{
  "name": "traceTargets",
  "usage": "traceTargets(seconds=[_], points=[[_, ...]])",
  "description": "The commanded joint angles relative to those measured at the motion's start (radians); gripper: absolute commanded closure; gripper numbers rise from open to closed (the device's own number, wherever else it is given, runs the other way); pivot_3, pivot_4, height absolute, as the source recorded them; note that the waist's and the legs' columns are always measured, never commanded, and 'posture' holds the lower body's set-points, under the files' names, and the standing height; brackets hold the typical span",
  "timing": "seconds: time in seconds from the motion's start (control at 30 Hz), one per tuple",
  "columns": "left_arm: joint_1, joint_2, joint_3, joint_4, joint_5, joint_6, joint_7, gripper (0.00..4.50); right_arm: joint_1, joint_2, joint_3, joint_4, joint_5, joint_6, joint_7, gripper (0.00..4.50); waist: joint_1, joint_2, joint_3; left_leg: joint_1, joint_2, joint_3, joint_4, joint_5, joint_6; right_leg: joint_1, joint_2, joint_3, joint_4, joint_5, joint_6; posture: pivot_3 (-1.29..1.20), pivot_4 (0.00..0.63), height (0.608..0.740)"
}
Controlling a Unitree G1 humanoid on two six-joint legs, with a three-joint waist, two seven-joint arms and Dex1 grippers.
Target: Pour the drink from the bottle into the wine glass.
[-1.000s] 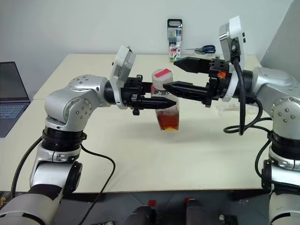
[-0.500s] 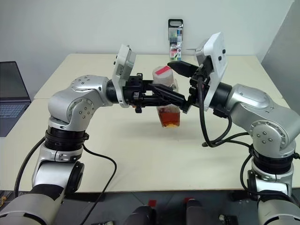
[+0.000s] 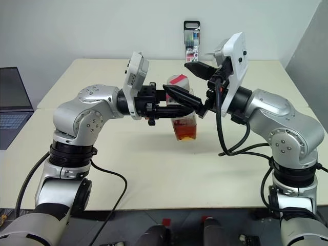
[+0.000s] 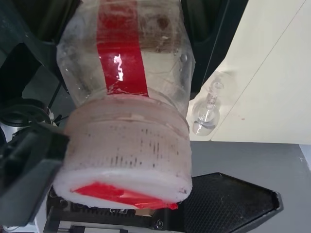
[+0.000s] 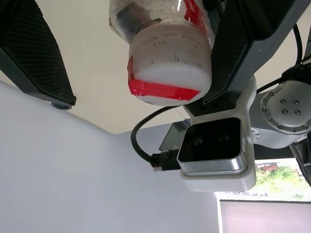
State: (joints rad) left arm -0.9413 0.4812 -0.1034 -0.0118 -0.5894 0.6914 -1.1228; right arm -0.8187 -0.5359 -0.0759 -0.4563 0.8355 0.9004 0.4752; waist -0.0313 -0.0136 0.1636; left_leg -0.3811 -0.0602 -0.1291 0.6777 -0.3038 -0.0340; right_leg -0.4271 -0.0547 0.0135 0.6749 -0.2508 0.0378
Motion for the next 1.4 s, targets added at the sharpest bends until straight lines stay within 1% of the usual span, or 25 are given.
traceTargets(seconds=[0.03, 0.33, 0.83, 0.93, 1.07, 1.17, 1.27, 1.4], points=[[-0.019, 0.006, 0.022, -0.034, -0.008, -0.016, -0.003, 2.53, 0.000, -0.041, -0.038, -0.010, -0.014, -0.024, 0.021, 0.03, 0.000, 0.000, 0.000, 0.000, 0.000, 0.000, 0.000, 0.000, 0.000, 0.000, 0.000, 0.000, 0.000, 0.000, 0.000, 0.00, 0.150, 0.740], [-0.025, 0.003, 0.021, -0.018, -0.001, -0.024, -0.009, 2.53, 0.026, -0.112, -0.068, 0.009, -0.006, -0.028, 0.054, 0.03, 0.000, 0.000, 0.000, 0.000, 0.000, 0.000, 0.000, 0.000, 0.000, 0.000, 0.000, 0.000, 0.000, 0.000, 0.000, 0.00, 0.150, 0.740], [-0.023, 0.002, 0.026, -0.010, 0.006, -0.031, -0.007, 2.53, 0.038, -0.137, -0.082, 0.008, 0.020, -0.019, 0.066, 0.03, 0.000, 0.000, 0.000, 0.000, 0.000, 0.000, 0.000, 0.000, 0.000, 0.000, 0.000, 0.000, 0.000, 0.000, 0.000, 0.00, 0.150, 0.740], [-0.023, 0.003, 0.027, -0.008, 0.008, -0.031, -0.008, 2.53, 0.044, -0.132, -0.091, -0.006, 0.059, -0.002, 0.074, 0.03, 0.000, 0.000, 0.000, 0.000, 0.000, 0.000, 0.000, 0.000, 0.000, 0.000, 0.000, 0.000, 0.000, 0.000, 0.000, 0.00, 0.150, 0.740], [-0.025, 0.003, 0.026, -0.006, 0.011, -0.032, -0.009, 2.53, 0.043, -0.119, -0.114, -0.036, 0.191, 0.057, 0.074, 0.03, 0.000, 0.000, 0.000, 0.000, 0.000, 0.000, 0.000, 0.000, 0.000, 0.000, 0.000, 0.000, 0.000, 0.000, 0.000, 0.00, 0.150, 0.740], [-0.026, 0.002, 0.026, -0.005, 0.011, -0.033, -0.009, 2.53, 0.035, -0.119, -0.107, -0.049, 0.240, 0.076, 0.061, 0.03, 0.000, 0.000, 0.000, 0.000, 0.000, 0.000, 0.000, 0.000, 0.000, 0.000, 0.000, 0.000, 0.000, 0.000, 0.000, 0.00, 0.150, 0.740], [-0.028, 0.000, 0.024, -0.002, 0.013, -0.035, -0.009, 2.53, 0.030, -0.098, -0.070, -0.047, 0.213, 0.053, 0.048, 0.03, 0.000, 0.000, 0.000, 0.000, 0.000, 0.000, 0.000, 0.000, 0.000, 0.000, 0.000, 0.000, 0.000, 0.000, 0.000, 0.00, 0.150, 0.740], [-0.032, -0.003, 0.023, 0.000, 0.015, -0.036, -0.007, 2.53, 0.007, -0.056, -0.018, -0.016, 0.122, -0.002, 0.031, 0.03, -0.001, 0.000, 0.000, 0.000, 0.000, 0.000, 0.000, 0.000, 0.000, 0.000, 0.000, 0.000, 0.000, 0.000, 0.000, 0.00, 0.150, 0.740]])
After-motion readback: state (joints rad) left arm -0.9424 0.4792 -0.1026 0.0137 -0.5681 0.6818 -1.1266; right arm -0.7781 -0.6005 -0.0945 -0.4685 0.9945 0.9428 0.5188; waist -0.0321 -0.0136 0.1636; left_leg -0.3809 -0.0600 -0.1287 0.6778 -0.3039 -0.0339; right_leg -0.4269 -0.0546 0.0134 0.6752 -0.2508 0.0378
